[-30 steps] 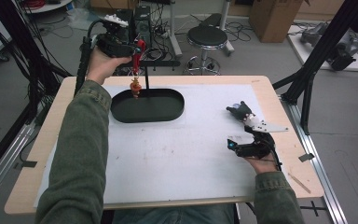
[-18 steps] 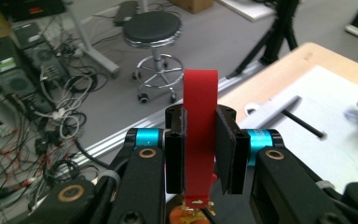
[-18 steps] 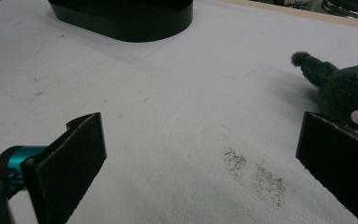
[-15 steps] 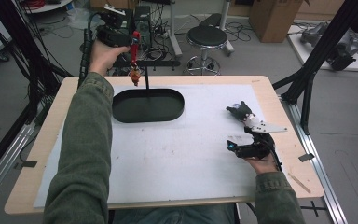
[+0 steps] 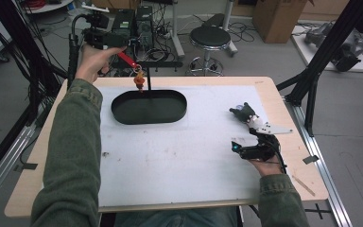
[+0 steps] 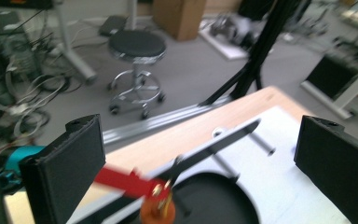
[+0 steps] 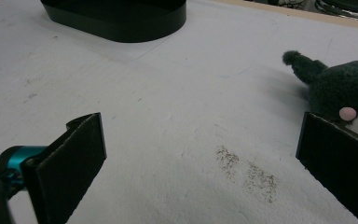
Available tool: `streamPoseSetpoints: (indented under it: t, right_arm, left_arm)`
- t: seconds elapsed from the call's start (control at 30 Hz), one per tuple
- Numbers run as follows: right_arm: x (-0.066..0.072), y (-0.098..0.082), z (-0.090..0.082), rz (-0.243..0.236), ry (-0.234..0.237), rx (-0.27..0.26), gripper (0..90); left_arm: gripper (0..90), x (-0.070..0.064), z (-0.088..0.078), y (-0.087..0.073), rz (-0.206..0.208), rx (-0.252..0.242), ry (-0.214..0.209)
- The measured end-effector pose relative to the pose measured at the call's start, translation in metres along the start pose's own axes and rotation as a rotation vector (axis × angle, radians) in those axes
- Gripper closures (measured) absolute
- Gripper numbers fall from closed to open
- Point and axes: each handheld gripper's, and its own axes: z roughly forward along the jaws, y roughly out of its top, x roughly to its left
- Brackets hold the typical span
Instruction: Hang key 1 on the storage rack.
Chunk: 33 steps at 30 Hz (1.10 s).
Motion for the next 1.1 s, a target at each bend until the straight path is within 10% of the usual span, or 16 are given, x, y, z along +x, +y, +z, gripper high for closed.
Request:
streamPoseSetpoints:
  t: [0.47, 1.1]
  right_arm:
    - [0.0, 0.001, -0.002, 0.012, -0.008, 0.0, 0.5]
    - [0.0, 0.001, -0.003, 0.017, -0.003, -0.005, 0.5]
  left_arm:
    - [11.6, 0.015, -0.036, -0.036, -0.037, -0.001, 0.091]
    - [10.9, 0.001, -0.071, -0.074, 0.009, -0.006, 0.07]
